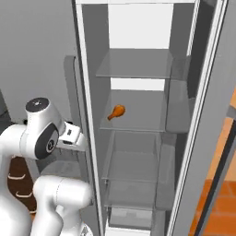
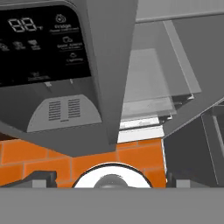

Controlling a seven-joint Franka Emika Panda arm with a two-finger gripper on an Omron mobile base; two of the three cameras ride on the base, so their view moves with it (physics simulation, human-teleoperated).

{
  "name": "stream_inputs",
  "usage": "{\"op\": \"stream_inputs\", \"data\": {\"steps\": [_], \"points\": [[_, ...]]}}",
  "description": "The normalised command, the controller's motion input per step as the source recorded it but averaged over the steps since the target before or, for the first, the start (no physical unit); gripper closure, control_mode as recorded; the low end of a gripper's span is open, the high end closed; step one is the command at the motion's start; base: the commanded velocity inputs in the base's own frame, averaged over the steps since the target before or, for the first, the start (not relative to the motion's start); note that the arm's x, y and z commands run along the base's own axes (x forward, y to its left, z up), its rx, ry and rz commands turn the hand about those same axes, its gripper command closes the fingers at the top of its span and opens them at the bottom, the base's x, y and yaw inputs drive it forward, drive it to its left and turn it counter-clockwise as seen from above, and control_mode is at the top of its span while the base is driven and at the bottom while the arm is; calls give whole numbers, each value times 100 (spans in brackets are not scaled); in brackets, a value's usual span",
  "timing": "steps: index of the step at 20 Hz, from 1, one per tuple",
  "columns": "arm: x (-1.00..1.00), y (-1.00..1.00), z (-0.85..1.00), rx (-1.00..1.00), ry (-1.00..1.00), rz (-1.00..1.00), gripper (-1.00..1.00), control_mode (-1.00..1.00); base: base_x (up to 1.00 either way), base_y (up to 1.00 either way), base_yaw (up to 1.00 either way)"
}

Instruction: Place one sweet potato and one chicken drumstick in each tupperware on the nearby counter, to pack two identical lunches.

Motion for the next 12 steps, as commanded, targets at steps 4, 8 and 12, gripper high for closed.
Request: {"op": "stream_inputs", "data": {"steps": [4, 8, 12], "points": [[0, 0, 0, 0, 0, 0, -100, 100, 32, -53, 4], [0, 0, 0, 0, 0, 0, -100, 100, 18, -64, 4], [0, 0, 0, 0, 0, 0, -100, 100, 36, -25, 5]]}}
